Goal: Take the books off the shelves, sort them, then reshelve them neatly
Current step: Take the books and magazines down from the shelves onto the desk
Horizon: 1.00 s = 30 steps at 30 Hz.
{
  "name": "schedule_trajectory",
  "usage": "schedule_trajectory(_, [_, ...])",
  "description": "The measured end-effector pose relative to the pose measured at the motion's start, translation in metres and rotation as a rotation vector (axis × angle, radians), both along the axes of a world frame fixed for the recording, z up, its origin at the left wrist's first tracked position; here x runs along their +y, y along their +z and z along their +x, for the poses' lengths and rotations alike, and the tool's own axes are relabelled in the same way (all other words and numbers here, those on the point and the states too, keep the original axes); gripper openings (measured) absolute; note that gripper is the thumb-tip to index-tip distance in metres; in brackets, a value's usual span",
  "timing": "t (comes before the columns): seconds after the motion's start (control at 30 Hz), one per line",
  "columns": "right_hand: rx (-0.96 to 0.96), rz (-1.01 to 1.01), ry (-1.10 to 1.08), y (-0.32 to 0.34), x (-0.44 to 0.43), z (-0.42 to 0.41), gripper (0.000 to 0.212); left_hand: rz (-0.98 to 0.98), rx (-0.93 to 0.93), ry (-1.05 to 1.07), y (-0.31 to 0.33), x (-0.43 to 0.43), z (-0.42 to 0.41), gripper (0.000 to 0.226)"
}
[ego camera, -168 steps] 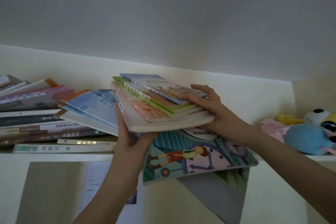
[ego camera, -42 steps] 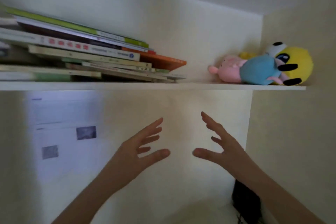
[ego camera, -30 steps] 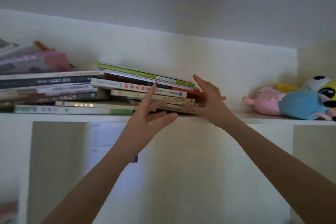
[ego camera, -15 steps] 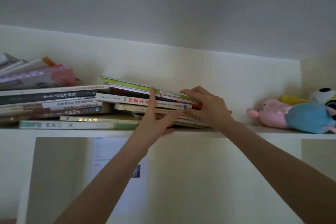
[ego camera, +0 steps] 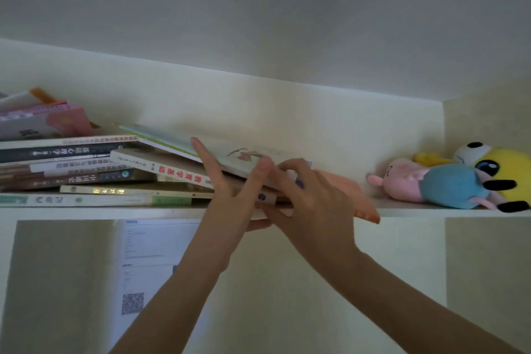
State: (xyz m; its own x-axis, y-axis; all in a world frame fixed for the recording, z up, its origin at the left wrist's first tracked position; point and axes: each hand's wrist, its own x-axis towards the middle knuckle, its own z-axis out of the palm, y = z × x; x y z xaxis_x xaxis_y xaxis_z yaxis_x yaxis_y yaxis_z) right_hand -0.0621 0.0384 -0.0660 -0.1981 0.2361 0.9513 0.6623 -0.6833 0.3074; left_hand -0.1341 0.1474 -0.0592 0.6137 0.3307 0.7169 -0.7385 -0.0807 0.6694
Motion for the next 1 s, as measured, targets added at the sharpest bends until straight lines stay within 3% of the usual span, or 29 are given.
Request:
schedule_trajectory(0.17, [0.232, -0.064, 0.103, -0.023, -0.013, -0.009, 0.046, -0.125, -0.168, 0.009, -0.016, -0.011, 0.009, 0.101])
schedule_trajectory(0.27, [0.627, -0.158, 0.426, 0.000, -0.038, -0.014, 0.043, -0.127, -0.179, 0.011, -0.024, -0.009, 0.009, 0.094])
schedule_trajectory(0.33, [0.803, -0.242, 0.487, 0.027, -0.058, -0.007, 0.036, -0.119, -0.173, 0.022, -0.031, -0.004, 0.006, 0.094])
schedule_trajectory(0.43, [0.969, -0.371, 0.378, 0.061, -0.075, 0.017, 0.055, -0.111, -0.127, 0.014, -0.041, 0.003, -0.002, 0.094])
schedule_trajectory(0.57, [1.215, -0.522, 0.491, 0.069, -0.067, 0.044, 0.074, -0.106, -0.034, -0.009, -0.051, 0.018, -0.017, 0.091])
schedule_trajectory(0.7, [1.286, -0.611, 0.586, 0.057, -0.064, 0.048, 0.079, -0.046, 0.027, -0.020, -0.063, 0.031, -0.024, 0.087])
schedule_trajectory(1.0, [1.300, -0.425, 0.820, -0.005, -0.085, 0.038, 0.086, 0.045, 0.072, -0.038, -0.095, 0.029, -0.025, 0.089])
